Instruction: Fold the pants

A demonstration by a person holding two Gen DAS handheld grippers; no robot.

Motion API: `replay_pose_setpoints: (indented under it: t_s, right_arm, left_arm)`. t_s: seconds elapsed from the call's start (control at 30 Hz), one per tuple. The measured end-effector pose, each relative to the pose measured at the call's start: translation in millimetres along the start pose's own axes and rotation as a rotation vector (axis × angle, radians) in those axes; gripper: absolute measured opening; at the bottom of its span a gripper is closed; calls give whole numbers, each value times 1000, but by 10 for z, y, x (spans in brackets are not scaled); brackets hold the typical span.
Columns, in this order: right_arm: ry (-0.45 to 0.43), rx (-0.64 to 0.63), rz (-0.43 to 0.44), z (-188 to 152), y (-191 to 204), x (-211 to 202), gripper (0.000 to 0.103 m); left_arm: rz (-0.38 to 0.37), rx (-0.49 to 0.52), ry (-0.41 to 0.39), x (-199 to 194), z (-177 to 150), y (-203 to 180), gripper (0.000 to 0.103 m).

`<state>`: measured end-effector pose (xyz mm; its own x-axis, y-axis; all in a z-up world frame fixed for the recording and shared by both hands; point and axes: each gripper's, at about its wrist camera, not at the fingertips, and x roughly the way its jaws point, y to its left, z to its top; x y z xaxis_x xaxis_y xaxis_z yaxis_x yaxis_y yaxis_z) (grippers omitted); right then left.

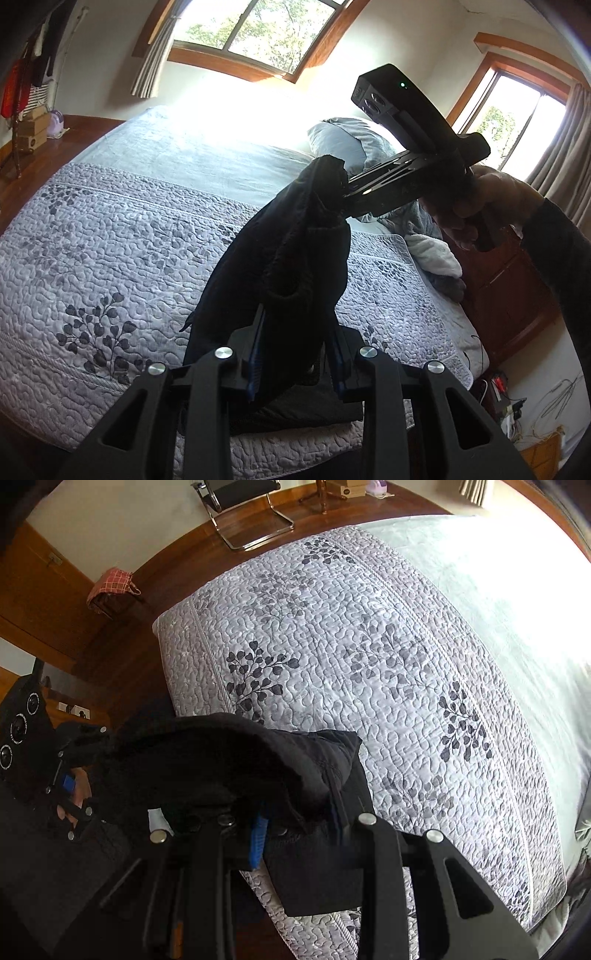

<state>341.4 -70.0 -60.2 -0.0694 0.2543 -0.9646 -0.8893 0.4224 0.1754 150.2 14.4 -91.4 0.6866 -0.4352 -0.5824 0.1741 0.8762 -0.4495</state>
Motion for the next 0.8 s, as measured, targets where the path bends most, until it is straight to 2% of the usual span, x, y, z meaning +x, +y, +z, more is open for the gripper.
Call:
replay_pose_setpoints:
  t_s: [0.8]
  right_arm:
    - [-54, 107, -15, -1189, -609, 54, 25]
  left_arm:
    - [-56, 196, 153, 643, -370, -881, 28]
